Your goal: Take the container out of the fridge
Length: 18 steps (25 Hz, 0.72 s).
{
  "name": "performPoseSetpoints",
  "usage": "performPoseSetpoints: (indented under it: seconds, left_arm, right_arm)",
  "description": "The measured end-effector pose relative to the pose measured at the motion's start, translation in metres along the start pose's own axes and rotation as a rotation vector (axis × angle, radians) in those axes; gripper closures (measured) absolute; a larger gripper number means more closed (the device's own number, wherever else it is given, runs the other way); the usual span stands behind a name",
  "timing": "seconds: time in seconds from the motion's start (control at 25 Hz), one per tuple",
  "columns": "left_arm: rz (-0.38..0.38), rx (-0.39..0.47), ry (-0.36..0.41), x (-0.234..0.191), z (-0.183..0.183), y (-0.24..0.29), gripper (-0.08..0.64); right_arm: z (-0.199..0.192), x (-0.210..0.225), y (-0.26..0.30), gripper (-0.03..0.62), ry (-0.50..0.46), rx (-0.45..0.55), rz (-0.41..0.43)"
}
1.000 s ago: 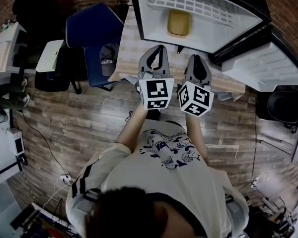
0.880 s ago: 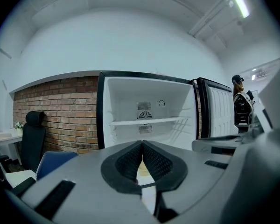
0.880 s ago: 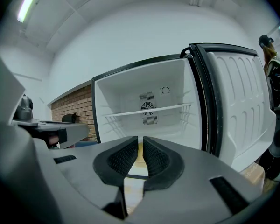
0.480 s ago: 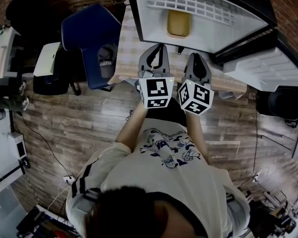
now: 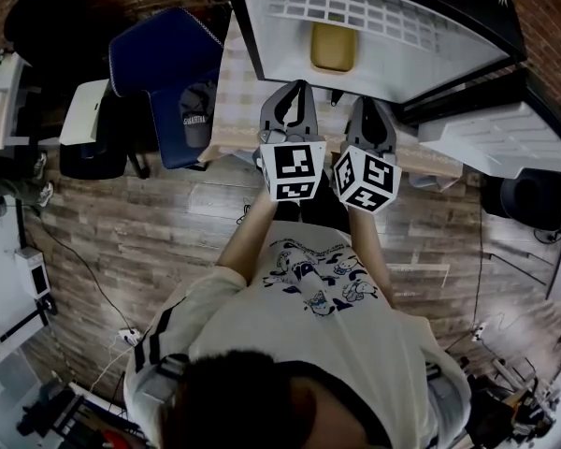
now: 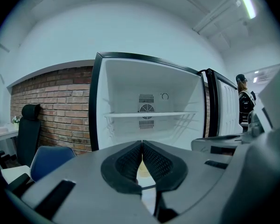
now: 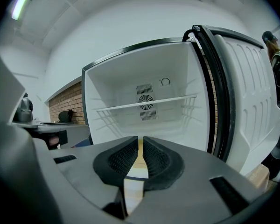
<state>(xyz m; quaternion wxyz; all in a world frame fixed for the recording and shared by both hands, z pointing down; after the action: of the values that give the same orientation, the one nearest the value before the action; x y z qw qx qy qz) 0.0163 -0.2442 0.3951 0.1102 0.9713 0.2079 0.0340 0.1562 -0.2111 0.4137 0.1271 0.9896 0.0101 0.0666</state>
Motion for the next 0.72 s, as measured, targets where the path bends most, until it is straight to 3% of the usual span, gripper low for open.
performPoseSetpoints:
  seconds: [0.4,0.72]
  left_arm:
    - [0.034,-0.042,-0.052,-0.003,-0.002,0.041,0.541]
    - [0.048,-0.127,-0.149,-0.007,-0.016,0.068,0.541]
  right_arm:
    - [0.009,0.018,0.040,0.541,0.005,-0.027,0.026]
    - [0.008,0.026,0.065,0.541,0.011,-0.054,0.039]
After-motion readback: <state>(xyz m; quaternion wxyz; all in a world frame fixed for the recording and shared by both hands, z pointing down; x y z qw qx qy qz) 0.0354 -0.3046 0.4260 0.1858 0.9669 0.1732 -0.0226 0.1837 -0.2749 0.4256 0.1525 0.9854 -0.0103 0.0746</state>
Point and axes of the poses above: the fingertips, and each gripper's own axes: y forward along the fingers, x to its right, z out of its top, the point moved 6 cm from there along -y, backward along the fingers
